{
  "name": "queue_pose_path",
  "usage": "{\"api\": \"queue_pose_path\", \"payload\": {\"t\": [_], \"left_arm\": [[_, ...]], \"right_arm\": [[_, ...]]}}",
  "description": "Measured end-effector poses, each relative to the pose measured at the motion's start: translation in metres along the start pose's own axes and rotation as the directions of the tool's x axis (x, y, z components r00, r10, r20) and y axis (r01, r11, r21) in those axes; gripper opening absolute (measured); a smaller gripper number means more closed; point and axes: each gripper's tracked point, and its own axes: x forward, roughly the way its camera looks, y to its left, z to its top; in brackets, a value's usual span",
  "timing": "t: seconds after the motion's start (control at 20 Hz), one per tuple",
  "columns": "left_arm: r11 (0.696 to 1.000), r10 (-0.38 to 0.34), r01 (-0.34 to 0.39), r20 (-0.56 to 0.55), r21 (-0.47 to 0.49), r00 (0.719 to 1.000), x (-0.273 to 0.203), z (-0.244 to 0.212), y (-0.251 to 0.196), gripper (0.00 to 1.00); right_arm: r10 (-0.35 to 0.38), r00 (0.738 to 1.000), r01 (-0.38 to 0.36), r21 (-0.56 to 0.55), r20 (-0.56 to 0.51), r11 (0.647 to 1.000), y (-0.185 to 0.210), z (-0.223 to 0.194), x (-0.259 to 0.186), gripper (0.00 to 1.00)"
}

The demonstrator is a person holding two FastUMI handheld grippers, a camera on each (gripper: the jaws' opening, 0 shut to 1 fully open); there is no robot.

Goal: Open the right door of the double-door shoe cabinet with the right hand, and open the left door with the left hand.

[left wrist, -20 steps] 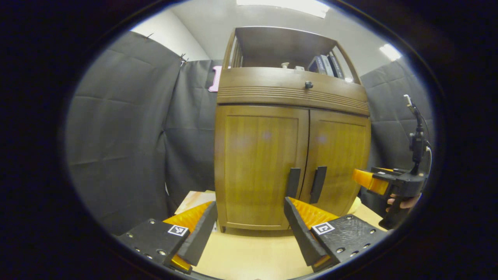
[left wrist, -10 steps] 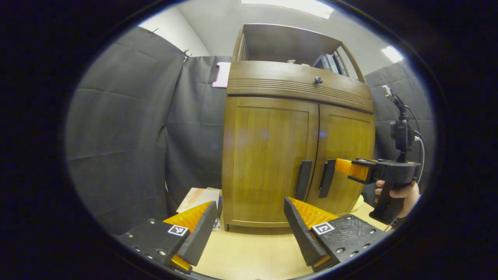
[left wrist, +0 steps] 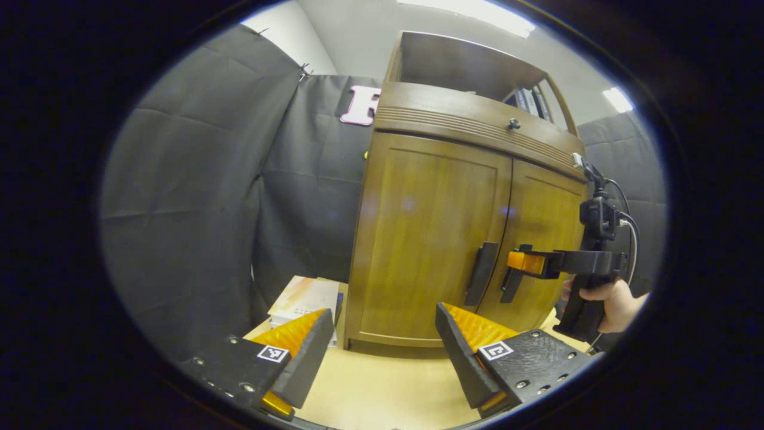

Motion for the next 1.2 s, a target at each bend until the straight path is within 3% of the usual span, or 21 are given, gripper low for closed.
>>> {"api": "queue_pose_path", "payload": {"t": [0.05,0.2,0.35,0.4,0.5,0.55,0.9,1.2], "left_arm": [[1.000,0.003,-0.003,-0.003,-0.003,1.000,0.001,-0.001,0.002,1.00],[1.000,0.006,-0.006,-0.011,0.008,1.000,0.000,-0.004,0.009,1.00],[1.000,0.004,-0.004,-0.012,0.020,1.000,-0.001,-0.005,0.010,0.99],[1.000,0.001,-0.001,-0.013,0.021,1.000,-0.001,-0.005,0.011,0.99],[1.000,-0.003,0.003,-0.017,0.023,1.000,0.000,-0.006,0.010,1.00],[1.000,-0.007,0.007,-0.018,0.024,1.000,0.000,-0.007,0.010,1.00],[0.998,-0.050,0.052,-0.046,0.037,0.998,0.001,-0.017,0.006,1.00],[0.994,-0.101,0.103,-0.051,0.038,0.994,-0.001,-0.018,-0.006,1.00]], "right_arm": [[-0.002,1.000,0.002,0.001,-0.005,1.000,0.001,-0.001,0.003,0.97],[-0.010,1.000,0.010,0.000,-0.010,1.000,0.004,-0.002,0.011,0.79],[-0.018,1.000,0.018,-0.021,-0.005,1.000,0.004,-0.003,0.015,0.39],[-0.020,1.000,0.020,-0.023,-0.006,1.000,0.005,-0.005,0.015,0.36],[-0.008,1.000,0.008,0.006,-0.009,1.000,0.006,-0.006,0.015,0.37],[-0.001,1.000,0.001,0.009,-0.013,1.000,0.006,-0.006,0.016,0.31],[0.045,0.999,-0.045,0.008,-0.031,0.999,0.006,-0.006,0.011,0.31],[0.077,0.995,-0.080,-0.056,-0.057,0.995,0.003,-0.018,-0.019,0.33]]}}
